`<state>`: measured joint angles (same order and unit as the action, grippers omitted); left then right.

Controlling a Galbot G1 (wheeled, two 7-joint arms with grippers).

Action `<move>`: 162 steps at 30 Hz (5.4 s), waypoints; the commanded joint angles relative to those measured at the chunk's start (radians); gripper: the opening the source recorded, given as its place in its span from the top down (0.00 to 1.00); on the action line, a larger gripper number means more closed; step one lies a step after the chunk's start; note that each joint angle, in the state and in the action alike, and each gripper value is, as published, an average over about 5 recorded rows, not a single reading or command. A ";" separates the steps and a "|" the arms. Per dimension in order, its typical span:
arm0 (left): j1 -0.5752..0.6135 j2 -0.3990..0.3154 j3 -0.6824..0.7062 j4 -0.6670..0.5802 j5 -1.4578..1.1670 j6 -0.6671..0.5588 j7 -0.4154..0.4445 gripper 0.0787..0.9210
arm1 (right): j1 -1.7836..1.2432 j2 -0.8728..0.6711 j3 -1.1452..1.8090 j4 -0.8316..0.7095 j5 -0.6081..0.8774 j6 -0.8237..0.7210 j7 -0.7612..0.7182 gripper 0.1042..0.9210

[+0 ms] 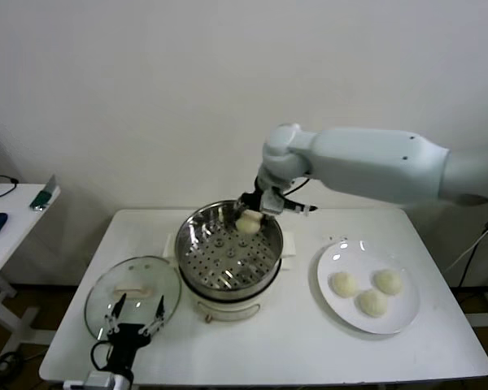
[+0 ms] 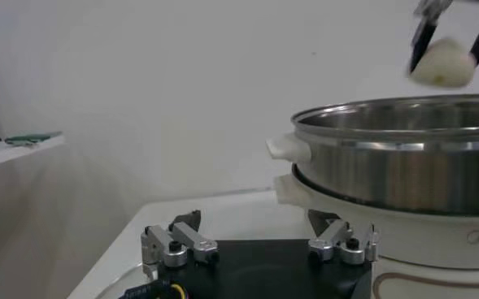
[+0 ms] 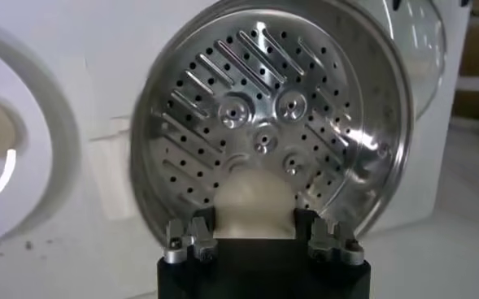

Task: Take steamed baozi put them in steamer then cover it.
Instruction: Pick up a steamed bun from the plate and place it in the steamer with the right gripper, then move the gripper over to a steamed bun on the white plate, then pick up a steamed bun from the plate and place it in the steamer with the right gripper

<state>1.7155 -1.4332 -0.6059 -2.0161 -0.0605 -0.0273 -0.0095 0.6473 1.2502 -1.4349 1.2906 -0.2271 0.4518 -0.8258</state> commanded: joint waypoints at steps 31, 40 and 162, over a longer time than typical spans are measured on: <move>0.001 -0.014 0.006 -0.004 0.016 -0.001 -0.004 0.12 | -0.029 0.041 0.036 -0.166 0.046 0.110 0.038 0.12; -0.002 -0.015 0.008 -0.006 0.017 0.002 -0.003 0.12 | 0.266 -0.344 -0.185 0.079 0.720 -0.273 -0.107 0.12; -0.011 -0.023 0.002 -0.026 0.019 -0.002 -0.008 0.12 | 0.033 0.240 -0.081 -0.046 1.117 -1.016 0.140 0.33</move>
<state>1.7034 -1.4562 -0.6018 -2.0412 -0.0435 -0.0281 -0.0170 0.7583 1.3615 -1.5318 1.3305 0.9004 -0.5502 -0.7090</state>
